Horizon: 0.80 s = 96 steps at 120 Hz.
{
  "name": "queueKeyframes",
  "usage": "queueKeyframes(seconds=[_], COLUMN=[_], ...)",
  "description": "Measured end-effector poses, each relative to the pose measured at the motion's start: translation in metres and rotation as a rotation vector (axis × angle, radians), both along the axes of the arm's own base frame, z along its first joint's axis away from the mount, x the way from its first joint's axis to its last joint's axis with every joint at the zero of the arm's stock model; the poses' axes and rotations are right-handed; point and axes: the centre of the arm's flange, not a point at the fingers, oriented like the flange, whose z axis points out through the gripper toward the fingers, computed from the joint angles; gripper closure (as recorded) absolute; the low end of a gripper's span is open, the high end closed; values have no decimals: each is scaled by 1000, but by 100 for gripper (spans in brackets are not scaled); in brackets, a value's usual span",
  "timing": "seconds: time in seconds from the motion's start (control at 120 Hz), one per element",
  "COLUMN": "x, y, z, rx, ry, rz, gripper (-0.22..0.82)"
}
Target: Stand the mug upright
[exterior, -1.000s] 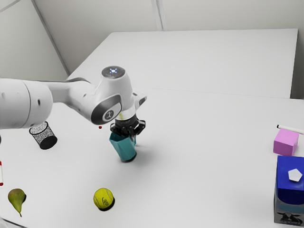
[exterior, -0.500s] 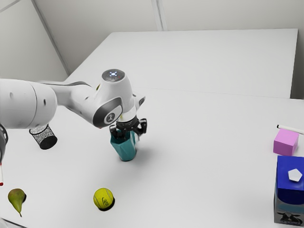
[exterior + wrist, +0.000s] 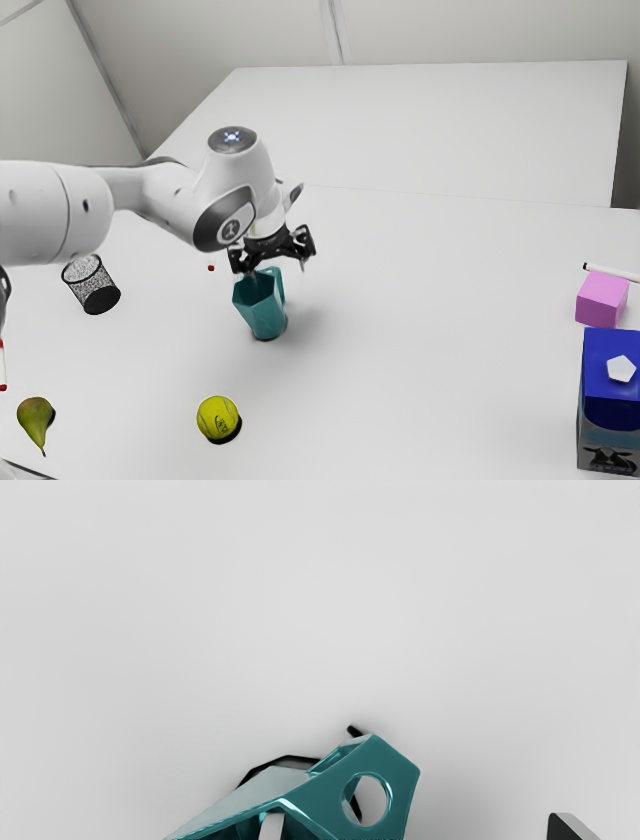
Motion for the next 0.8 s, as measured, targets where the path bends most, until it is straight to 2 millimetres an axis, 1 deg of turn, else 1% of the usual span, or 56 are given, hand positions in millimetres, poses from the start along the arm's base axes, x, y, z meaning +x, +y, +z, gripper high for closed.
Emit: queueKeyframes(seconds=[0.267,0.333,0.367,0.45,0.517,0.667,0.733,0.8], x=[-5,-6,-5,5,9,11,13,15], y=[5,6,6,5,6,8,12,21], z=[28,37,46,83,108,145,171,197], rx=[-15,-18,-19,-15,-10,1,-5,-6], ry=[3,0,-5,-24,-22,9,17,27], rz=[0,-3,-7,-30,-66,-177,-214,-241], gripper=[1,1,1,0,0,0,0,0])
